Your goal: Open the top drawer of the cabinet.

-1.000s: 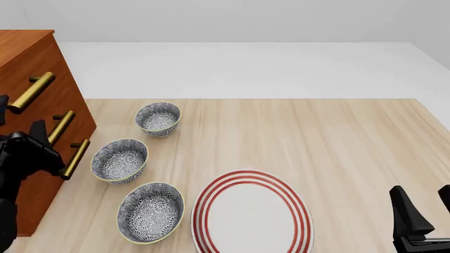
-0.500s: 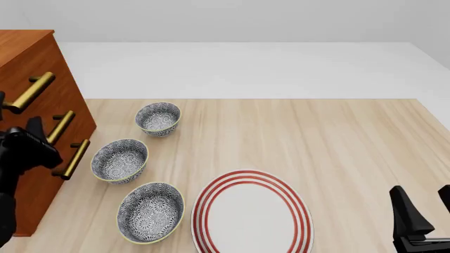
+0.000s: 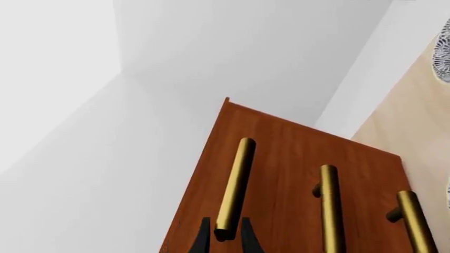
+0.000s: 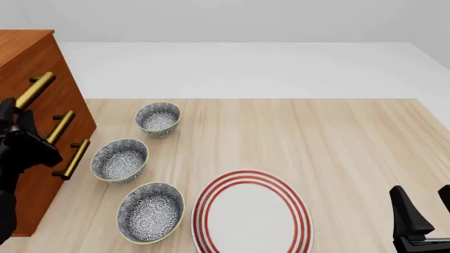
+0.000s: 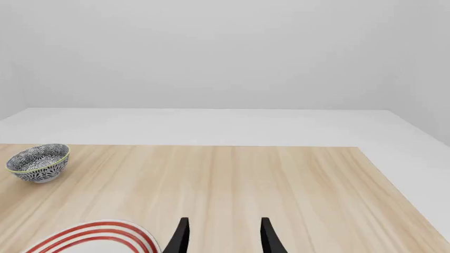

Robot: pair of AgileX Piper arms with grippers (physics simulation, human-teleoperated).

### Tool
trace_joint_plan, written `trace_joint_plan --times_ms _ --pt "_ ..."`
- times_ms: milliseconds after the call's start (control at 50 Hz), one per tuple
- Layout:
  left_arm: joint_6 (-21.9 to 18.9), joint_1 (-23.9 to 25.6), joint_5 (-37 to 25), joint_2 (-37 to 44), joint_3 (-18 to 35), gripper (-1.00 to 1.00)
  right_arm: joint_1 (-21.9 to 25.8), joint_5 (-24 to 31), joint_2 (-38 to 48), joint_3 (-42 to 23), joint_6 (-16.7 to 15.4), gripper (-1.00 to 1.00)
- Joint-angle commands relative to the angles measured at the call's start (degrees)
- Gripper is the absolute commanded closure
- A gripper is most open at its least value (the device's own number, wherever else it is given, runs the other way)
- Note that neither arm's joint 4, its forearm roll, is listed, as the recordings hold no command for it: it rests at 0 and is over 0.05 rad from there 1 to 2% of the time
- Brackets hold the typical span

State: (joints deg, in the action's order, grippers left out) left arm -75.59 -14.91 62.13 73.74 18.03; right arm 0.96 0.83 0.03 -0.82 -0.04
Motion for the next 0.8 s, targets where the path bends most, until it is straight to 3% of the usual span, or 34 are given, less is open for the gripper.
trace_joint_plan --times_ms 20,800 --pt "-0.73 0.44 0.5 -0.42 -0.09 1.0 0.01 -0.01 0.0 0.0 0.0 -1.0" --pt "-3.04 2.9 -0.16 -1.64 -1.03 1.0 0.0 0.01 0.0 0.0 0.01 -1.0"
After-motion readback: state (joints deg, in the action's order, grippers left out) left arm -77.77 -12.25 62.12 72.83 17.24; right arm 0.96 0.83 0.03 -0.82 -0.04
